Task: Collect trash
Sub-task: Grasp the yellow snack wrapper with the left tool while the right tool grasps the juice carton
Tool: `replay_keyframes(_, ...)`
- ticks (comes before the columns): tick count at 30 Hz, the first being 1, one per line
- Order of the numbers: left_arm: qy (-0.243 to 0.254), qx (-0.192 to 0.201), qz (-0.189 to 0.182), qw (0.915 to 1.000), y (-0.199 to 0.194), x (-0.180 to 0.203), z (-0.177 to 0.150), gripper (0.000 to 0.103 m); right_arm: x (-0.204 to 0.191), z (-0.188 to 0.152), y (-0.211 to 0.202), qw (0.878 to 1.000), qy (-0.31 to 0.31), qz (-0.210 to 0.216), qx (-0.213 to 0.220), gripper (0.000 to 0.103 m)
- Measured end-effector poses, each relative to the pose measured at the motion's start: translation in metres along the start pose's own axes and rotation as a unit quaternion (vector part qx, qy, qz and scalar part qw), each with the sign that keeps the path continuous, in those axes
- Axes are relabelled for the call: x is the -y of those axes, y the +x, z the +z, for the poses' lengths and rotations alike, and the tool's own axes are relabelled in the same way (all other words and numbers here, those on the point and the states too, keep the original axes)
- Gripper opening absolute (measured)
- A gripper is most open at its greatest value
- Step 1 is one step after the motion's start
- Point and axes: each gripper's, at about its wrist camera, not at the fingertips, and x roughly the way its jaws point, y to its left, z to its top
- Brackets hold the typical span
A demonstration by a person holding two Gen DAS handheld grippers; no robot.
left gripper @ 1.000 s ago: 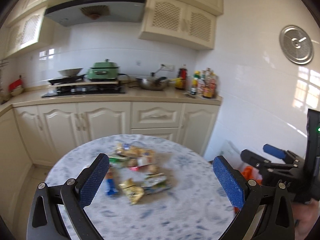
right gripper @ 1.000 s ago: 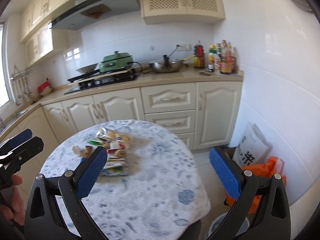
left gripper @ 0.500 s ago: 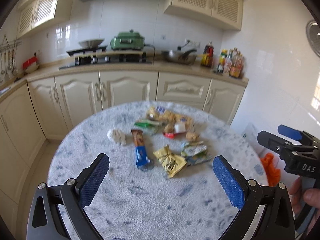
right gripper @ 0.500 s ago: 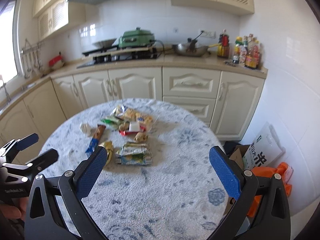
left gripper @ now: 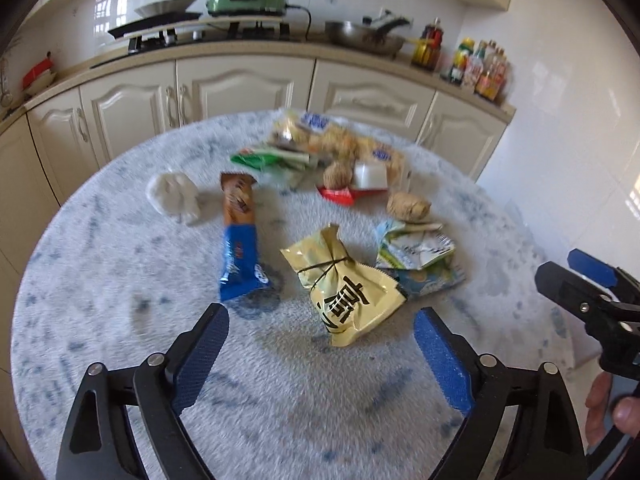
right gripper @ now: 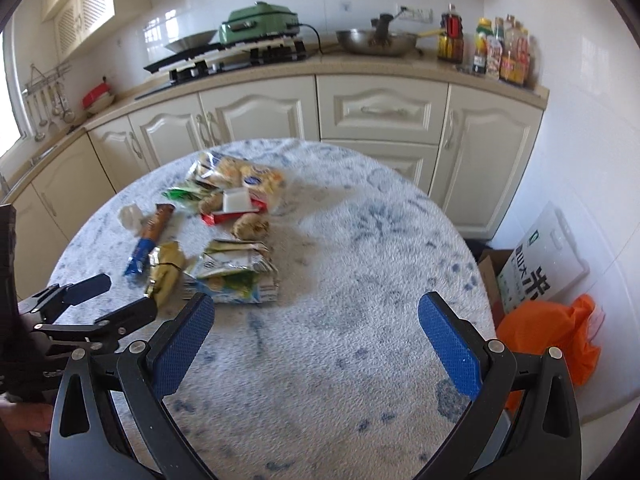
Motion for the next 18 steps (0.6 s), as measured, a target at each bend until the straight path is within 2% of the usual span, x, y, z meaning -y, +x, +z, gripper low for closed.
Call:
replay_keyframes(3, 0.005, -0.009, 0.01, 0.9999, 0.02, 0.0, 0.007, 0.082, 0.002, 0.0, 0.011, 1.0, 0.004, 0.005, -0.009, 0.103)
replay_keyframes(7, 0.003, -0.009, 0.002, 1.0, 0.036, -0.008, 0.028, 0.063, 0.001, -0.001, 0.026, 1.0, 0.006, 0.011, -0.022, 0.103)
replay_keyframes(14, 0.008, -0.003, -0.01, 0.9999, 0.047, -0.023, 0.033, 0.052, -0.003, 0.0, 0.036, 0.999, 0.004, 0.017, -0.032, 0.103)
replay_keyframes(16, 0.012, -0.003, -0.018, 0.9998, 0.046, -0.026, 0.032, 0.043, -0.005, 0.002, 0.039, 0.999, 0.002, 0.019, -0.034, 0.103)
replay_keyframes(17, 0.016, -0.005, -0.028, 0.9995, 0.048, -0.026, 0.033, 0.029, -0.007, 0.003, 0.041, 0.999, 0.002, 0.02, -0.035, 0.103)
replay_keyframes(18, 0.023, -0.006, -0.031, 0.9992, 0.046, -0.026, 0.031, 0.029, -0.01, 0.003, 0.042, 0.999, -0.001, 0.022, -0.036, 0.103)
